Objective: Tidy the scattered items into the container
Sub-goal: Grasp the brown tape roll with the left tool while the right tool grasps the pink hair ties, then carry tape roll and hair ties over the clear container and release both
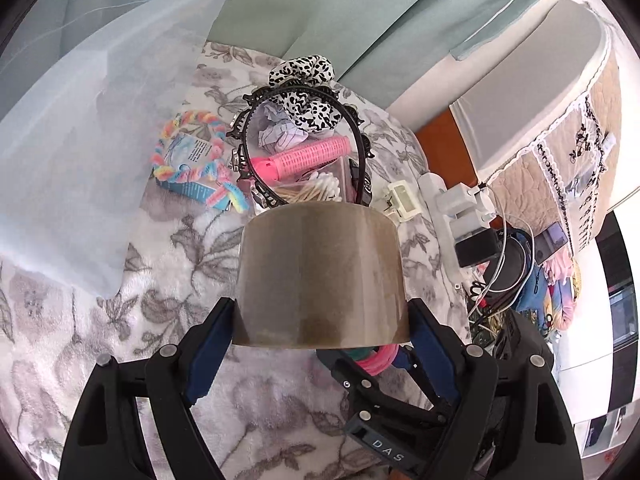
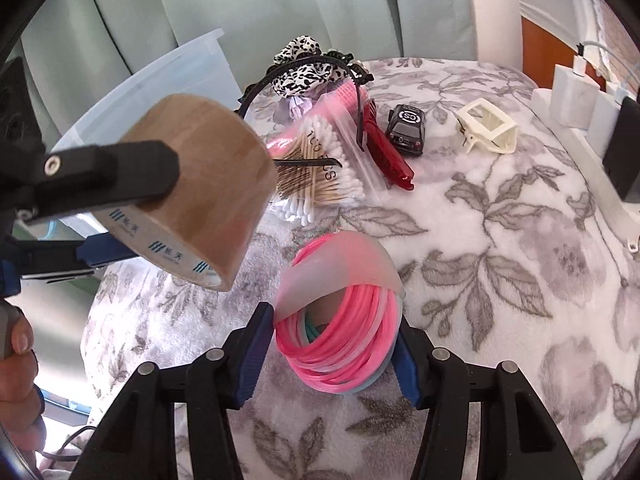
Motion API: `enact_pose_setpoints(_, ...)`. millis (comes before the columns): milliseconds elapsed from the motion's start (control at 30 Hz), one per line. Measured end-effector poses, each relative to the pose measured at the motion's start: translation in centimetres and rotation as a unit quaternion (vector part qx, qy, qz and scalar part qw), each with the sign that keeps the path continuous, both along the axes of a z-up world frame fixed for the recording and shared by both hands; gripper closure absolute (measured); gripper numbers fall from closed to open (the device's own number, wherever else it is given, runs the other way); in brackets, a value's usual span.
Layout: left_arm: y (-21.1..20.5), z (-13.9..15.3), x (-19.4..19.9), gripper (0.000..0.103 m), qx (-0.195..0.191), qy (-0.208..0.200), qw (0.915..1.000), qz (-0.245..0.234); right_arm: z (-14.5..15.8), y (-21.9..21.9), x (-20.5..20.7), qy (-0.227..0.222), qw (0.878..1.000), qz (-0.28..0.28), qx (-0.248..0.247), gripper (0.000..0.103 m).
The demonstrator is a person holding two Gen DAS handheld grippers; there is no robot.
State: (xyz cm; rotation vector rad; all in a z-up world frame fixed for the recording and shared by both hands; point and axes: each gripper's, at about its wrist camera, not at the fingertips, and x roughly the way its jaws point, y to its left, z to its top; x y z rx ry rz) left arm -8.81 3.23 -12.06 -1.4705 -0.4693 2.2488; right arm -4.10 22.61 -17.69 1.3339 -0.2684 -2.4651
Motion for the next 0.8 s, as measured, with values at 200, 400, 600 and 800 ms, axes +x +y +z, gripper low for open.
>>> enact_pose_setpoints(200,-0.7,0.8,1.4,0.017,0.012,0.007,0.9999,0.000,1.1,1.1,1.1,-0.004,1.000,-0.025,-0.011,0.064)
enact_pose_setpoints(400,-1.5,1.5,2.5,0.017,0.018,0.012,0.9998,0.005,1.2,0.9,1.2,-0.020,0.999,-0.030,-0.007,0.066)
enact_pose_setpoints(600,-2.6,2.1,3.5,0.017,0.016,0.024,0.9995,0.015,2.0,1.0,1.6,-0.010,0.999,-0.042,-0.019,0.069)
enact_pose_setpoints(800,-3.0,2.4,4.0,0.017,0.017,0.031,0.9993,0.017,3.0,1.5,2.0,-0.004,0.998,-0.057,-0.032,0.069)
